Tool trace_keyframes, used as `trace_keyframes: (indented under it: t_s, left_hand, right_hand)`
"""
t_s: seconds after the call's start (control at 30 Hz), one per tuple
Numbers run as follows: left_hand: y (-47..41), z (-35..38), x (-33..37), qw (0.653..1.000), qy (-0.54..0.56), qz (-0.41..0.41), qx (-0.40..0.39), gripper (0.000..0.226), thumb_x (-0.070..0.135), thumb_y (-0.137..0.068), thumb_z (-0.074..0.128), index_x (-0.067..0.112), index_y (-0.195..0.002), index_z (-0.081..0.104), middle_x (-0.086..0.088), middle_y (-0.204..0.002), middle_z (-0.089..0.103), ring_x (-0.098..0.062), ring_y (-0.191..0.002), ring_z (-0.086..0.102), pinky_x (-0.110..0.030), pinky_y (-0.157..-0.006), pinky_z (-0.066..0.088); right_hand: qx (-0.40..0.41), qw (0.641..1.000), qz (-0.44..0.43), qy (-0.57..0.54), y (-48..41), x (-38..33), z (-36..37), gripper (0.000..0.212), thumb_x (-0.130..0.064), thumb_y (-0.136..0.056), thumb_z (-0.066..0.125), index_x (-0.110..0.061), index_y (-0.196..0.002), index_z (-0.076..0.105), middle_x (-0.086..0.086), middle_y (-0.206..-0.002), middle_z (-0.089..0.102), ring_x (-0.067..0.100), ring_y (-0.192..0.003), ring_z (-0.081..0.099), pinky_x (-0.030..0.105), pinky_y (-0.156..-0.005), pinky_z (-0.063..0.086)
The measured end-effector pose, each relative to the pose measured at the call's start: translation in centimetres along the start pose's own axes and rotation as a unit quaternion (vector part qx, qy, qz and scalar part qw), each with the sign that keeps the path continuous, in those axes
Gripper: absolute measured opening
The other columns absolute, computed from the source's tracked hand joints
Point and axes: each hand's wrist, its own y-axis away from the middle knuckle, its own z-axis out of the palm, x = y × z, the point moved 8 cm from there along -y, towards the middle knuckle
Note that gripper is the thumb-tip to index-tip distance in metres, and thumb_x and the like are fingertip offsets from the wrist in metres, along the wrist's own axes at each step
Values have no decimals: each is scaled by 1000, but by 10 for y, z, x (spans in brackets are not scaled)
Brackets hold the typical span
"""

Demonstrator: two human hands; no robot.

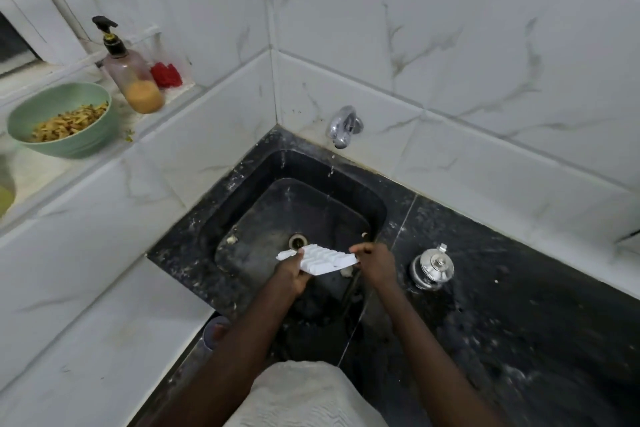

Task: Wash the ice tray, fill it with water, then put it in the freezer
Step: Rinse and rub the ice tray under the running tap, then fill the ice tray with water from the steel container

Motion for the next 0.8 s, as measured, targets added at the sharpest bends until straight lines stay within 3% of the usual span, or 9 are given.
trace_keyframes:
  t_s: [0.1,0.23,0.33,0.4,0.43,0.5,0.63,0.67,0.8]
  left_hand:
    - [39,16,-10,997,68,-14,-40,40,10,-110,35,-11,-142,45,-24,-152,46,-36,-138,48,-39,-105,44]
    - [77,23,-15,997,68,31,-30,40,5,-106,46,-7,-144,46,-21,-139,54,-34,-137,50,-43,-107,45]
    - [95,41,-24,988,25,90,-126,44,14,-87,73,5,-126,56,-16,-110,67,-32,-99,69,-43,-79,59]
    - [99,59,-39,966,-107,154,-178,31,18,-81,78,11,-102,57,-9,-84,60,-27,-71,60,-41,-66,48]
    - [100,58,-47,950,-193,195,-147,25,21,-82,74,10,-102,64,-10,-85,63,-25,-72,60,-41,-70,48]
    - [107,64,-47,835,-404,370,-43,35,28,-84,65,10,-114,74,-10,-110,69,-22,-97,64,-37,-89,50]
    - [137,82,-105,616,-580,511,-151,38,18,-103,53,22,-140,59,-3,-151,46,-18,-142,43,-29,-115,36]
    - [137,81,-119,595,-611,502,-148,39,25,-105,51,30,-143,54,3,-155,41,-13,-145,38,-25,-117,31]
    - [142,95,-143,645,-627,413,-143,40,53,-102,51,38,-139,50,19,-147,48,0,-136,44,-24,-110,35]
  right_hand:
    - [-23,999,-17,15,15,12,-10,28,-1,-89,60,-20,-92,81,-1,-79,74,9,-71,71,25,-79,57]
    - [-10,999,-42,29,34,26,-32,20,-14,-93,64,-17,-101,82,1,-97,79,14,-93,70,26,-84,46]
    - [30,999,-40,-8,44,49,-47,20,-19,-96,64,-15,-105,82,5,-97,79,16,-89,69,25,-78,44]
    - [39,990,-7,-138,52,66,-53,17,-19,-98,63,-17,-98,80,5,-87,77,17,-80,68,29,-73,51]
    - [46,976,8,-214,57,73,-57,16,-19,-99,61,-17,-95,77,4,-85,75,17,-76,67,29,-66,53]
    - [67,931,48,-355,69,84,-67,21,-27,-103,59,-12,-97,72,5,-83,71,15,-66,63,26,-56,51]
    - [130,877,124,-446,95,124,-92,34,-42,-103,55,-15,-94,74,4,-79,76,16,-63,68,28,-58,53]
    - [141,876,136,-441,103,135,-97,32,-41,-101,58,-15,-93,76,4,-82,78,17,-66,71,29,-61,54]
    - [167,886,164,-401,126,192,-106,12,-12,-92,71,-9,-102,77,8,-93,79,19,-75,72,31,-67,57]
